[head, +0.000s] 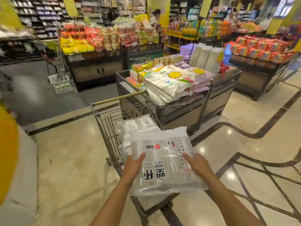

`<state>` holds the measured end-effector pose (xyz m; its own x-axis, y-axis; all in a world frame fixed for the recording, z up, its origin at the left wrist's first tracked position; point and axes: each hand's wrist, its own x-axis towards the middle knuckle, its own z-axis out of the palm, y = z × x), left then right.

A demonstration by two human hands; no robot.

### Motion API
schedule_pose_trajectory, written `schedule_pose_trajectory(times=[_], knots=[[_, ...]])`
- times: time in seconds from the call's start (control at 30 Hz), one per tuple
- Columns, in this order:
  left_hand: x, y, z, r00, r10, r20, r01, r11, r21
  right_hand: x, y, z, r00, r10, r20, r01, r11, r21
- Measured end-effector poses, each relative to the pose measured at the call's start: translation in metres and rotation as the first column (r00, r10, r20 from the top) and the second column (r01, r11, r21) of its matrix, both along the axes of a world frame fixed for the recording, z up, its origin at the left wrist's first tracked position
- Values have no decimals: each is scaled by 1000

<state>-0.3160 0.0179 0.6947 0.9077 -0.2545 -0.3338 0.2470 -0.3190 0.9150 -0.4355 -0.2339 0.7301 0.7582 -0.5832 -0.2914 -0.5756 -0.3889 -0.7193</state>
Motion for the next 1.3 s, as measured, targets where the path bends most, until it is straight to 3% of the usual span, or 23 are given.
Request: schedule_pose_trajectory(times=[0.4, 0.73, 1.0, 1.07, 1.17, 1.3], knots=[[67, -24, -55, 970, 192, -149, -187, 981, 47, 112, -27, -70, 992, 113, -64, -111, 994, 23], [69, -60, -100, 920, 316, -233, -287, 946, 151, 135, -63, -138, 985, 137, -107, -119, 980, 161], [69, -78, -104, 905, 378, -192, -335, 916, 222, 136, -75, -143, 983, 171, -70, -150, 960, 235], [70, -79, -102, 924, 363, -119, -301, 884, 358, 139, -78, -139, 969, 225, -102, -211, 969, 132], [80, -74, -87, 978, 202, 60, -189, 714, 674, 151, -84, -116, 923, 338, -184, -364, 922, -129], [118, -68, -18, 964, -19, 265, -198, 613, 765, 193, -103, -54, 847, 472, -243, -531, 768, -359]])
